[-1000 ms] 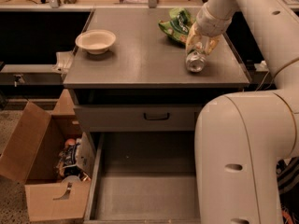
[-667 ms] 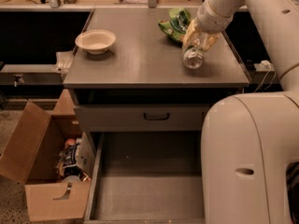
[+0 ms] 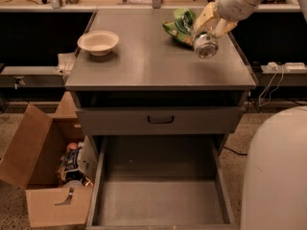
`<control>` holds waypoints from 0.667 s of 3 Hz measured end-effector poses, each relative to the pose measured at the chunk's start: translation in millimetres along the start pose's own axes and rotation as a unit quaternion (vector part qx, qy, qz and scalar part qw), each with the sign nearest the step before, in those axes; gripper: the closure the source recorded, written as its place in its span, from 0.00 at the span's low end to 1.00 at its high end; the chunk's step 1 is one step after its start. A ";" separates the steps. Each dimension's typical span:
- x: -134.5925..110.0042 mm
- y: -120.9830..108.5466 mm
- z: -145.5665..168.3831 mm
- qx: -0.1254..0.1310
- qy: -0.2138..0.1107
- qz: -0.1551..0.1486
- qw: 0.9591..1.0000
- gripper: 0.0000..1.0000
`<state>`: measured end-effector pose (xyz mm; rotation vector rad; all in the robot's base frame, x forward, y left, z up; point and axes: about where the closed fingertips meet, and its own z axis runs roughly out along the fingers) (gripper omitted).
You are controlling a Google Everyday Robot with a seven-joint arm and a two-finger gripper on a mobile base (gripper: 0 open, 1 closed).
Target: Place 7up can into middle drawer
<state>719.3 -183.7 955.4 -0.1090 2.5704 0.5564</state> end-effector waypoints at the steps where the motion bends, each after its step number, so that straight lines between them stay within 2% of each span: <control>1: 0.8 0.4 -0.3 0.000 0.001 -0.002 1.000 1.00; 2: 29.2 11.4 -8.6 -0.013 0.021 -0.073 0.997 1.00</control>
Offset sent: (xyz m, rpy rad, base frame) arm -0.1249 0.0223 -0.0200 -0.1716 -0.0835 0.4640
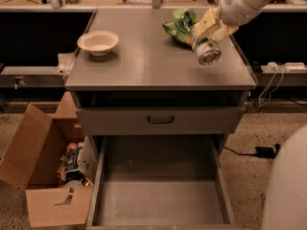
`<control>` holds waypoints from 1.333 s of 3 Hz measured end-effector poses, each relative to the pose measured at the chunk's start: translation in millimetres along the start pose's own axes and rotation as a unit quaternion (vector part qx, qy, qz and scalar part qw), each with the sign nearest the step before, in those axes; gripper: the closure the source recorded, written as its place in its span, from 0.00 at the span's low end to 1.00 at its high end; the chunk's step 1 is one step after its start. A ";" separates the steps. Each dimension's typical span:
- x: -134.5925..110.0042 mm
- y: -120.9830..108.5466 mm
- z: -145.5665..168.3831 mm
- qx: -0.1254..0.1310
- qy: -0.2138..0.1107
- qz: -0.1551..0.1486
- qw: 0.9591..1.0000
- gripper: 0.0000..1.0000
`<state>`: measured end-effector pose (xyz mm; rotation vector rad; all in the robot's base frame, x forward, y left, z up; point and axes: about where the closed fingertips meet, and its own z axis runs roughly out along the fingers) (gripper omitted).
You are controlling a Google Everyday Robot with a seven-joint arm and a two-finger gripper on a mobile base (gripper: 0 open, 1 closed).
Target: Place 7up can into middle drawer
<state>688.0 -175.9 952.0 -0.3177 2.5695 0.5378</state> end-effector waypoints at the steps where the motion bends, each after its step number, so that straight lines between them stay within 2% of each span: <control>1: 37.5 23.8 -33.8 -0.001 -0.004 -0.097 0.995 1.00; 2: 107.7 32.0 -27.2 -0.019 0.046 -0.182 0.982 1.00; 3: 125.6 29.3 -9.9 -0.028 0.069 -0.209 0.975 1.00; 4: 122.4 29.7 -11.7 -0.027 0.065 -0.208 0.975 1.00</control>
Offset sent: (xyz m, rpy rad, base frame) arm -0.1910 -0.0044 -0.0906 -0.2598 -0.0021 0.6109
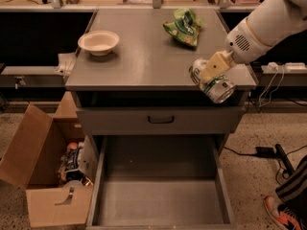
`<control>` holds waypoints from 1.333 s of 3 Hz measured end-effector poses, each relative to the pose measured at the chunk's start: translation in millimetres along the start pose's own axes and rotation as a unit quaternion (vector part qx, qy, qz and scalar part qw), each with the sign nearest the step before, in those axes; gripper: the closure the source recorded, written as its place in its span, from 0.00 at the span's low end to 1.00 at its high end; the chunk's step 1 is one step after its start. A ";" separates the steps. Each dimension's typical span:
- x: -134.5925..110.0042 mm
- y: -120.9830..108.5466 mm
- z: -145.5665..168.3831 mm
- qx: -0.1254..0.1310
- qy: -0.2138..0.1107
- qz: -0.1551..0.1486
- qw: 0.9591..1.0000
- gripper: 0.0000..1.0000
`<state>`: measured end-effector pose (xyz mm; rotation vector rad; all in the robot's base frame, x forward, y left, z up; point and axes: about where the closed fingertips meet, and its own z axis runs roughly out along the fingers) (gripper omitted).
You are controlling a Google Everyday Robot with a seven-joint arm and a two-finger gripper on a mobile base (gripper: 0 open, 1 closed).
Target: Place 7up can into middle drawer
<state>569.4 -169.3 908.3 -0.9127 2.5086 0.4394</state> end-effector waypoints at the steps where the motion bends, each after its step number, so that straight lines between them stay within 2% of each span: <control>1: 12.5 -3.7 16.6 -0.004 0.018 0.005 1.000 1.00; 2: 37.7 -2.8 40.4 -0.013 0.031 -0.009 0.999 1.00; 3: 102.6 1.7 91.2 -0.037 0.075 -0.030 0.996 1.00; 4: 162.0 7.1 147.9 -0.080 0.130 -0.022 0.988 1.00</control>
Offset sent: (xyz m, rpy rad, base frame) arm -0.0624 -0.0139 -0.1641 -0.0880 0.1387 0.1904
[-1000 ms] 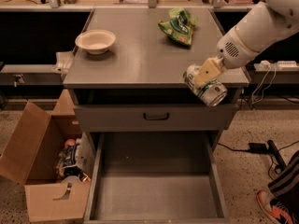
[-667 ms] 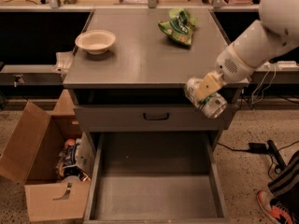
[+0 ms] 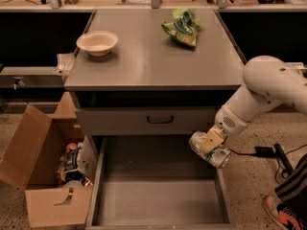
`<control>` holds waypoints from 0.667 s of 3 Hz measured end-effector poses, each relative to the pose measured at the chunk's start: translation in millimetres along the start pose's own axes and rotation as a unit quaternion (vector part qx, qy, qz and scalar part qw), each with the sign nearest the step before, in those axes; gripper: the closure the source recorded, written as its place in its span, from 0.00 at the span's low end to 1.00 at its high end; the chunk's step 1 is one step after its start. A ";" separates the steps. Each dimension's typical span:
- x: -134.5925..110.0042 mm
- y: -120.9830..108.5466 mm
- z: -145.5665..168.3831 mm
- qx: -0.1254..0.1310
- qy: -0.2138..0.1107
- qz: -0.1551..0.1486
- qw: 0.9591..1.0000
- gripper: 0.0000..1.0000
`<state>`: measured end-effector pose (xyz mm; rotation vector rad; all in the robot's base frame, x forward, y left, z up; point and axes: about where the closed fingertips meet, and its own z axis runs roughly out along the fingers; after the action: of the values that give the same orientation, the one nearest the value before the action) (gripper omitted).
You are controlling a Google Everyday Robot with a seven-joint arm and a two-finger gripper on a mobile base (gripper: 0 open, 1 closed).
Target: Place 7up can into middle drawer
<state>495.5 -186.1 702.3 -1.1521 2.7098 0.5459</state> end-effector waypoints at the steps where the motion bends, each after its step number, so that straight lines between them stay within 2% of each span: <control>1: 0.0 0.0 0.0 0.000 0.000 0.000 1.000 1.00; 2: 10.6 -5.0 27.4 -0.025 0.009 -0.001 1.000 1.00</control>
Offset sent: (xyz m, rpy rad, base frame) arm -0.0091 -0.0020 -0.0739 0.0573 0.1109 0.0461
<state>491.5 -185.8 672.7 -1.1759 2.7248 0.6099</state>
